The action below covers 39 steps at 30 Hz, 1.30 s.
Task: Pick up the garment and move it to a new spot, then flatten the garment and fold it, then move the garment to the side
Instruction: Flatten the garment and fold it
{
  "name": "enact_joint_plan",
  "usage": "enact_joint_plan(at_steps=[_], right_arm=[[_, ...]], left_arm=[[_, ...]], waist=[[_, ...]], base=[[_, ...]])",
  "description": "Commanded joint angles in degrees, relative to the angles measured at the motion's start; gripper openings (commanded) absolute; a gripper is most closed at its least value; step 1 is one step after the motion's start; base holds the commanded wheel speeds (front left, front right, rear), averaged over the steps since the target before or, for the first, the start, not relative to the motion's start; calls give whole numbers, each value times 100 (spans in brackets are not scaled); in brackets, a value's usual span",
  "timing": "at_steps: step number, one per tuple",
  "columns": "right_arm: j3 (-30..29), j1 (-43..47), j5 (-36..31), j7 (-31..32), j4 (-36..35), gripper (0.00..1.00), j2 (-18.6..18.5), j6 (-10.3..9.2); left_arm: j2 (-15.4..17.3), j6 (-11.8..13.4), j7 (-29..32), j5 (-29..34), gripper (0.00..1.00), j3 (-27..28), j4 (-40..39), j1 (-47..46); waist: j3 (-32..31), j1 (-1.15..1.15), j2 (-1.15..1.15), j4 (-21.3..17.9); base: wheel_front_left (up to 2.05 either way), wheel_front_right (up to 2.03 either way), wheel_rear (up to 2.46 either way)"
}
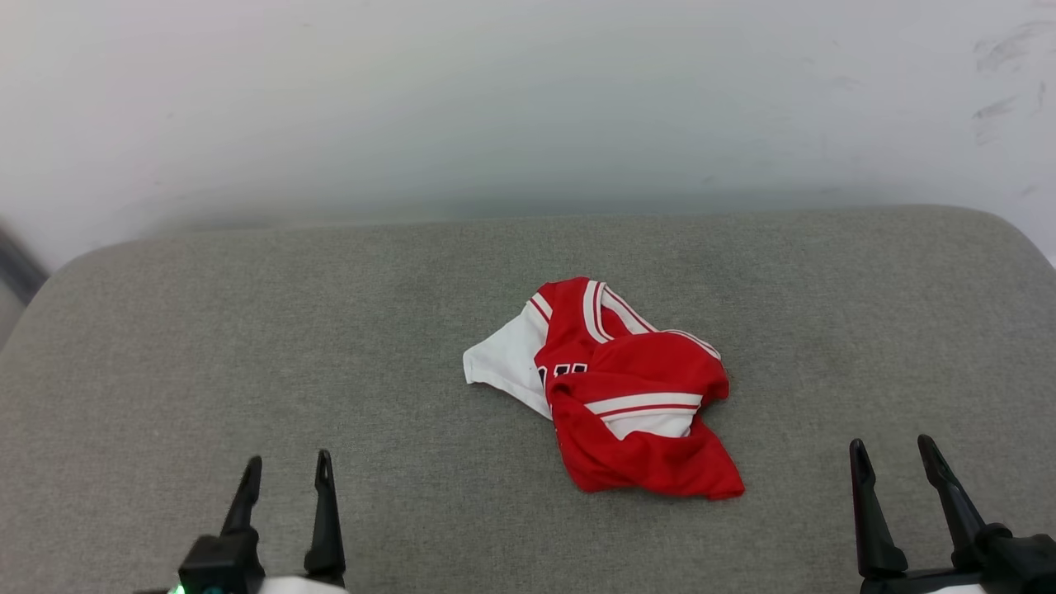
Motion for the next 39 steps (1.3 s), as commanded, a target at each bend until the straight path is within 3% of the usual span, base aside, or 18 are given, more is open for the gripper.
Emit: enact_joint_plan(at_steps=[1, 6, 12, 20, 23, 29, 30, 39], right_arm=[[14, -24, -23, -14, -44, 100, 8, -4], [56, -146, -87, -14, -106, 100, 8, -4], [138, -327, -177, -14, -215, 100, 7, -4], [146, -702, -261, -14, -335, 100, 8, -4], [159, -835, -261, -14, -370, 100, 8, -4], [184, -1082, -227, -14, -429, 100, 8, -4], [184, -1082, -227, -14, -429, 100, 8, -4], [216, -1396, -196, -14, -500, 100, 8, -4]], left_arm=[[1, -91, -15, -26, 100, 76, 21, -220], [198, -452, -15, 107, 100, 160, 102, -973], [670, -848, 46, 133, 100, 41, 639, -2313], [1254, -1048, 1303, -68, 100, -478, 1273, -4162], [1454, -1062, 1978, -498, 100, -906, 1389, -4741], [2215, -1064, 3622, -1807, 100, -2327, 1476, -5634], [2215, -1064, 3622, -1807, 100, -2327, 1476, -5634], [3055, -1066, 5865, -3704, 100, -3951, 1408, -6582]], waist=[[22, 0, 0, -8], [135, 0, 0, -40], [427, 0, 0, -126], [1053, 0, 0, -312], [1255, 0, 0, -388], [1608, 0, 0, -564], [1608, 0, 0, -564], [2150, 0, 0, -807]], base=[[0, 0, 0], [0, 0, 0], [0, 0, 0], [0, 0, 0], [0, 0, 0], [0, 0, 0], [0, 0, 0], [0, 0, 0]])
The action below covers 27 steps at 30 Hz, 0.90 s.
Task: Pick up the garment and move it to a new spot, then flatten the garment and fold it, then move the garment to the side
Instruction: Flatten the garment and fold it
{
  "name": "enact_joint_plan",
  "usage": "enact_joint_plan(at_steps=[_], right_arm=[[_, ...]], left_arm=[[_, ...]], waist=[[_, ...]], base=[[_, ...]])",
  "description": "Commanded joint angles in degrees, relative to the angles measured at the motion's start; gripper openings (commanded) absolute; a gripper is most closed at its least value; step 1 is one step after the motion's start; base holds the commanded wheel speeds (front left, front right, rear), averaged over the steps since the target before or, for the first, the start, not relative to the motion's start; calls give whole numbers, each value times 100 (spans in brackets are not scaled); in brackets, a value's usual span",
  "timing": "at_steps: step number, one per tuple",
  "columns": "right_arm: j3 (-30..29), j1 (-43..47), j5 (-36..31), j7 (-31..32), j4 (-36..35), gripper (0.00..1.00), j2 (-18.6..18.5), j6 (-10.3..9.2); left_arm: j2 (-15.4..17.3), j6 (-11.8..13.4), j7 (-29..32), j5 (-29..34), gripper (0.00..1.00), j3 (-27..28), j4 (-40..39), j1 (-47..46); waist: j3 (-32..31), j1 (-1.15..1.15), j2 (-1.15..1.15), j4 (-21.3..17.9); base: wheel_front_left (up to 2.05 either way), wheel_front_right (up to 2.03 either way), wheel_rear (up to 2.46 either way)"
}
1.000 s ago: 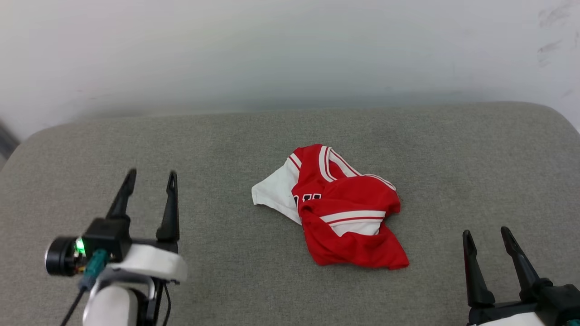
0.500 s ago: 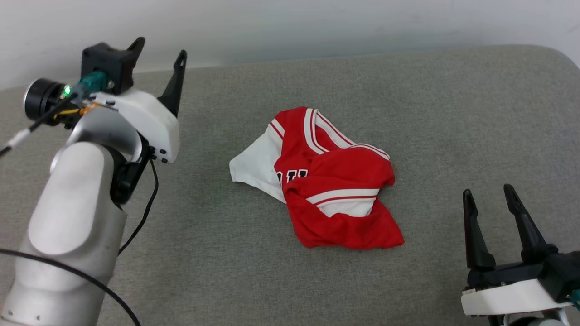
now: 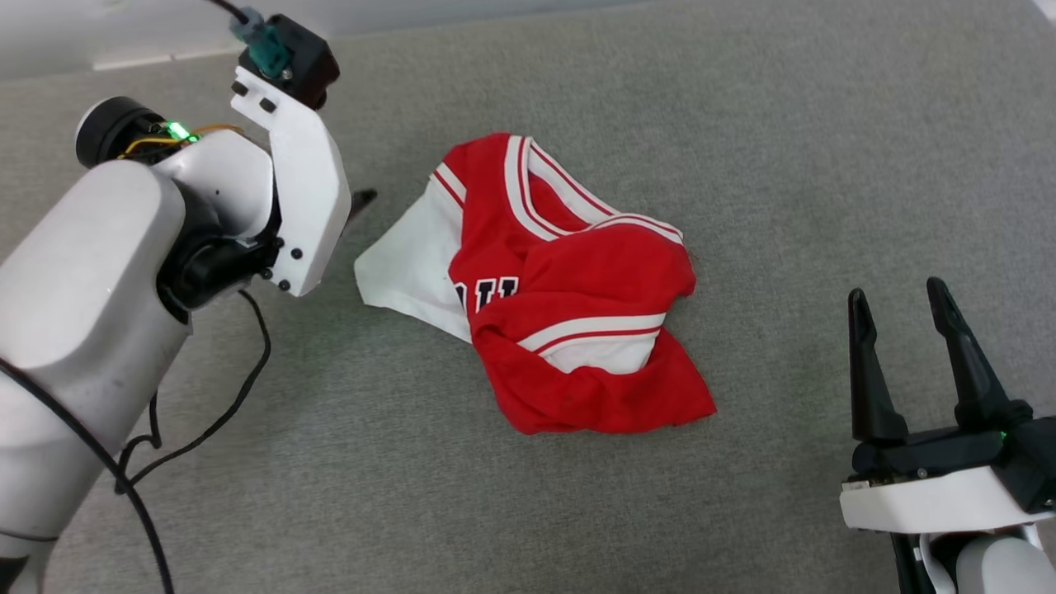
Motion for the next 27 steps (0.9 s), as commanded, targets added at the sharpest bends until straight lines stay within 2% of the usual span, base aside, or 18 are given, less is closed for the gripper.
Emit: enact_joint_plan(at_steps=[1, 8, 16, 17, 18, 19, 27], right_arm=[[5, -110, 14, -14, -25, 100, 10, -4], [65, -298, 77, -14, -44, 100, 10, -4], [124, -394, 136, -14, -29, 100, 10, -4], [123, -401, 132, -14, -24, 100, 9, -4], [119, -405, 126, -14, -20, 100, 9, -4], [107, -405, 116, -14, -11, 100, 10, -3], [110, -235, 18, -14, 68, 100, 10, -4]], left_arm=[[67, 2, 198, -168, 100, -137, -6, -124], [379, 1, 1118, -821, 100, -1043, 41, -546], [425, 1, 1243, -1055, 100, -2001, 323, -551], [439, 1, 1233, -1040, 84, -2160, 341, -544], [452, 1, 1223, -1055, 13, -2298, 352, -541], [460, 0, 1190, -1096, 0, -2410, 363, -540], [673, 2, 498, -1416, 0, -2697, 293, -1026]], waist=[[164, -1, 0, -111], [500, -1, 0, -278], [684, -1, 0, -372], [690, -1, 0, -370], [689, -1, 0, -365], [676, -1, 0, -349], [284, -1, 0, -17]], base=[[0, 0, 0], [0, 0, 0], [0, 0, 0], [0, 0, 0], [0, 0, 0], [0, 0, 0], [0, 0, 0]])
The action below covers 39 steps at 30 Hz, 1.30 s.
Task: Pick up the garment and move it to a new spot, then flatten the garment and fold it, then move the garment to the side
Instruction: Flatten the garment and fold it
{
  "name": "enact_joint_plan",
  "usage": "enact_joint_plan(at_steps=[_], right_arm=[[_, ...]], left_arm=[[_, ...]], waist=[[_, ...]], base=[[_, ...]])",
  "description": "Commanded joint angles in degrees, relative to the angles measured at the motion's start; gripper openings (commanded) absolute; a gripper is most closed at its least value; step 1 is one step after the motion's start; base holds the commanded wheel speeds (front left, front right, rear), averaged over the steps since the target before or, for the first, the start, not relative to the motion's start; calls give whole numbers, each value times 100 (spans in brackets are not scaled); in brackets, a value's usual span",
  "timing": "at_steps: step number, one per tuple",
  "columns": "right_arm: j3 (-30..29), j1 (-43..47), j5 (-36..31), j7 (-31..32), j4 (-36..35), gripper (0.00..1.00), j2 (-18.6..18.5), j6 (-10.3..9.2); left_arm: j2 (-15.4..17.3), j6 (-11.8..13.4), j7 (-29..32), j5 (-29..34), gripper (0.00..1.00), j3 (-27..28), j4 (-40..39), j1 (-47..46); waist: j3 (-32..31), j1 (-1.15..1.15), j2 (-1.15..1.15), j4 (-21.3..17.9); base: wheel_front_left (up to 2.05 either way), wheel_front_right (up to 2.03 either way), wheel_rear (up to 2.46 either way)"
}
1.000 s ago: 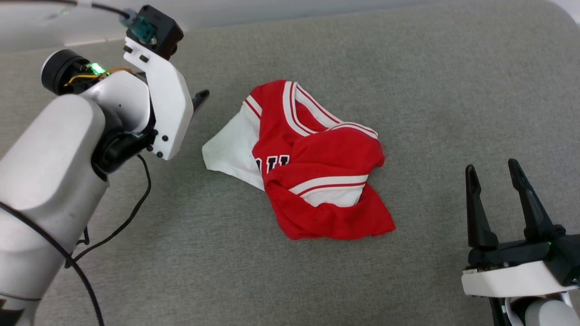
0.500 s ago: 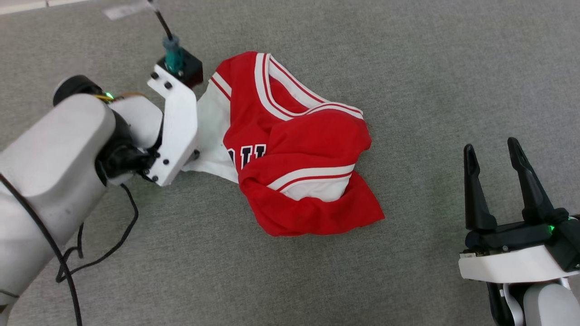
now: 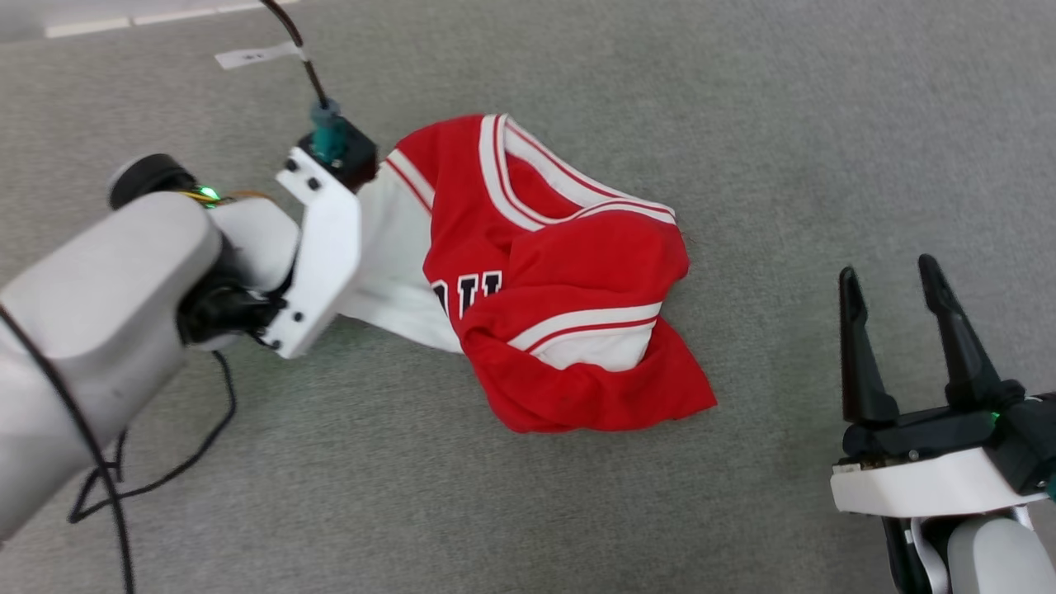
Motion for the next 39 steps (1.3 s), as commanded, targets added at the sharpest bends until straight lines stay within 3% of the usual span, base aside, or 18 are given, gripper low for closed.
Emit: enact_joint_plan(at_steps=[1, 10, 16, 17, 18, 22, 28, 31, 36, 39], right_arm=[[19, 92, -42, -14, 22, 100, 9, -4], [96, 162, -103, -14, 35, 100, 9, -4], [117, 202, -118, -14, 51, 100, 9, -4], [102, 204, -120, -14, 60, 100, 9, -4], [89, 229, -124, -14, 70, 100, 9, -4], [89, 244, -214, -14, 64, 100, 10, -4], [37, 13, -517, -14, -70, 100, 9, -4], [33, -241, -712, -14, -188, 100, 9, -4], [58, -798, -966, -13, -201, 100, -60, -4], [240, -1123, -999, -13, -33, 100, -321, -4]], left_arm=[[148, 4, -80, -58, 0, -32, 21, -122], [1030, 9, -243, -316, 0, -137, 530, 147], [1118, 144, -583, -522, 0, -81, 1027, 570], [1084, 152, -685, -531, 31, -65, 1071, 614], [1049, 156, -849, -501, 100, -39, 1103, 633], [900, 163, -1636, -257, 100, 59, 1143, 594], [727, 487, -3531, 249, 100, 392, 926, 663], [721, 864, -4485, 414, 100, 596, 685, 876], [790, 1765, -5905, 466, 100, 1001, 117, 1515], [820, 2346, -6294, 473, 100, 1249, -288, 2002]], waist=[[-189, 0, 0, 183], [-365, 0, 0, 391], [-358, 0, 0, 319], [-383, 0, 0, 321], [-421, 0, 0, 330], [-659, 0, 0, 406], [-1034, 0, 0, 594], [-1131, 0, 0, 654], [-1234, 0, 0, 753], [-1264, 0, 0, 809]], base=[[0, 0, 0], [0, 0, 0], [0, 0, 0], [0, 0, 0], [0, 0, 0], [0, 0, 0], [0, 0, 0], [0, 0, 0], [0, 0, 0], [0, 0, 0]])
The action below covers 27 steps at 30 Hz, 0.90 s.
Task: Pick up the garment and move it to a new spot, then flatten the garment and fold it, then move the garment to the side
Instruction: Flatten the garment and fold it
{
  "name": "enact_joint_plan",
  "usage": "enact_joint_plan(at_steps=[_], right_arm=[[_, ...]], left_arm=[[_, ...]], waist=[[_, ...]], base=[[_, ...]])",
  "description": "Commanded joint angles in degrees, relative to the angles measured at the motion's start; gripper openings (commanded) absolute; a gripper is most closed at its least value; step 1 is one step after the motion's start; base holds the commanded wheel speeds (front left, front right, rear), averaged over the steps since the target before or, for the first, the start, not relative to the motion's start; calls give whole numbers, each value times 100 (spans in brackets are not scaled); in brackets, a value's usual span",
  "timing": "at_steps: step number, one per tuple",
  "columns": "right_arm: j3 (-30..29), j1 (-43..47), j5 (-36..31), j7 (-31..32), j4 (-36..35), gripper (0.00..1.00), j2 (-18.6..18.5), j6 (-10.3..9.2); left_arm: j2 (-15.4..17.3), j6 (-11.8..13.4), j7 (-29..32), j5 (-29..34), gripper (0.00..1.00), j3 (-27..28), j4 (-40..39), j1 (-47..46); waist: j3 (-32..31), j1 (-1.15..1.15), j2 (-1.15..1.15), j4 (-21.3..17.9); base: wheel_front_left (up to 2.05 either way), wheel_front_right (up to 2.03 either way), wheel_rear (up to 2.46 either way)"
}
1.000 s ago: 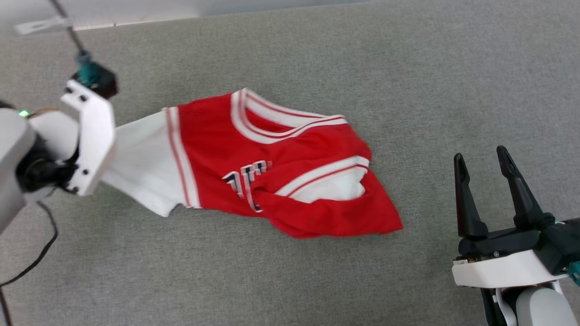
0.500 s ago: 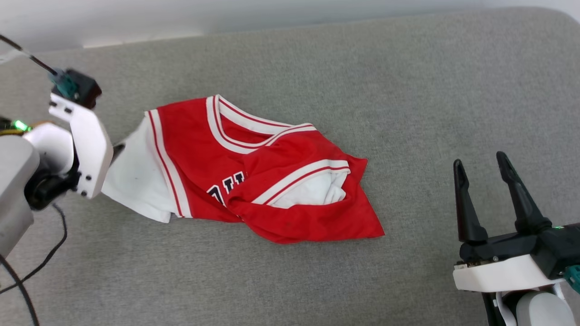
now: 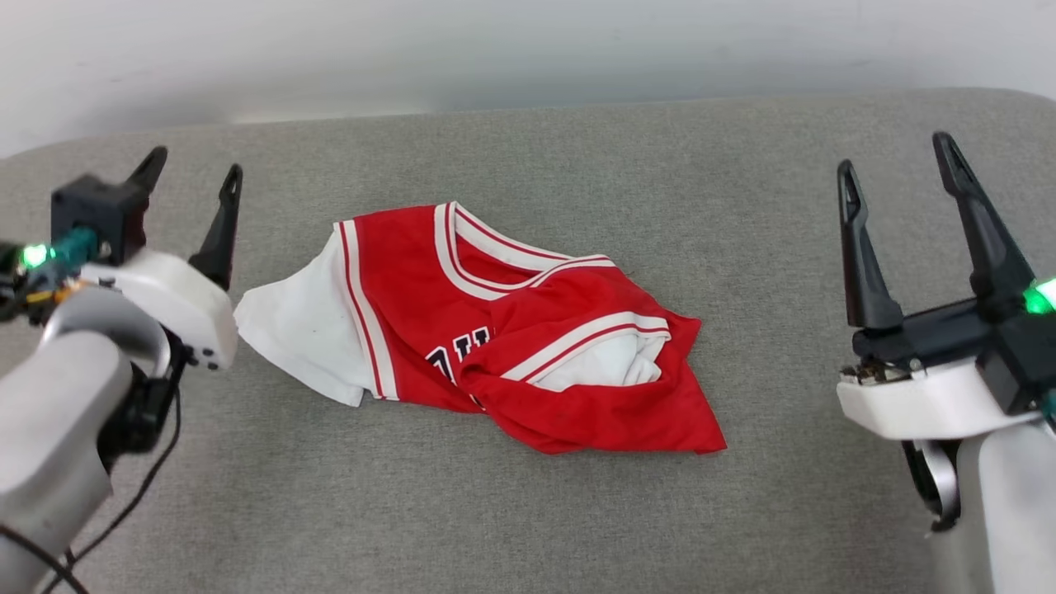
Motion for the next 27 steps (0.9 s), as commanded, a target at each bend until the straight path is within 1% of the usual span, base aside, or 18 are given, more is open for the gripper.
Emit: enact_joint_plan(at_steps=[1, 2, 4, 6, 8, 9, 10, 12, 15, 18, 20, 24, 27], right_arm=[[142, -244, 47, -12, 184, 100, -194, -4], [142, -244, 47, -12, 184, 100, -194, -4], [342, -497, 120, -12, 420, 100, -414, -4], [609, -743, 199, -12, 748, 100, -672, -4], [943, -1015, 354, 11, 1153, 100, -913, -4], [1130, -1186, 478, 116, 1341, 100, -1030, -4], [1331, -1377, 630, 264, 1487, 100, -1162, -4], [1808, -1727, 962, 615, 1696, 100, -1453, -4], [2512, -2257, 1532, 1104, 1869, 100, -1881, -4], [3218, -2777, 2336, 1766, 1980, 100, -2229, -4], [3803, -3123, 2849, 2326, 2010, 100, -2503, -4], [4820, -3850, 4046, 3620, 2062, 100, -2841, -4], [5419, -4372, 4797, 4545, 2163, 100, -2974, -4]], left_arm=[[2, 338, -129, 40, 100, 176, -265, 350], [2, 338, -129, 40, 100, 176, -265, 350], [3, 716, -185, 118, 100, 421, -565, 729], [-88, 1077, -196, 350, 100, 834, -995, 1101], [-195, 1374, -192, 640, 100, 1253, -1352, 1600], [-267, 1499, -187, 800, 100, 1448, -1528, 1849], [-358, 1591, -188, 966, 100, 1663, -1685, 2089], [-583, 1687, -189, 1288, 100, 2012, -1956, 2529], [-973, 1663, -189, 1802, 100, 2459, -2192, 3066], [-1433, 1591, -190, 2261, 100, 2877, -2369, 3455], [-1742, 1525, -190, 2529, 100, 3149, -2472, 3673], [-2319, 1313, -191, 2961, 100, 3583, -2579, 4037], [-2714, 1123, -191, 3229, 100, 3890, -2610, 4216]], waist=[[-24, 0, 0, 52], [-24, 0, 0, 52], [-37, 0, 0, 91], [-45, 0, 0, 138], [-51, 0, 0, 179], [-54, 0, 0, 196], [-48, 0, 0, 222], [-27, 0, 0, 280], [29, 0, 0, 385], [99, 0, 0, 486], [167, 0, 0, 558], [343, 0, 0, 670], [521, 0, 0, 767]], base=[[0, 0, 0], [0, 0, 0], [0, 0, 0], [0, 0, 0], [0, 0, 0], [0, 0, 0], [0, 0, 0], [0, 0, 0], [0, 0, 0], [0, 0, 0], [0, 0, 0], [0, 0, 0], [0, 0, 0]])
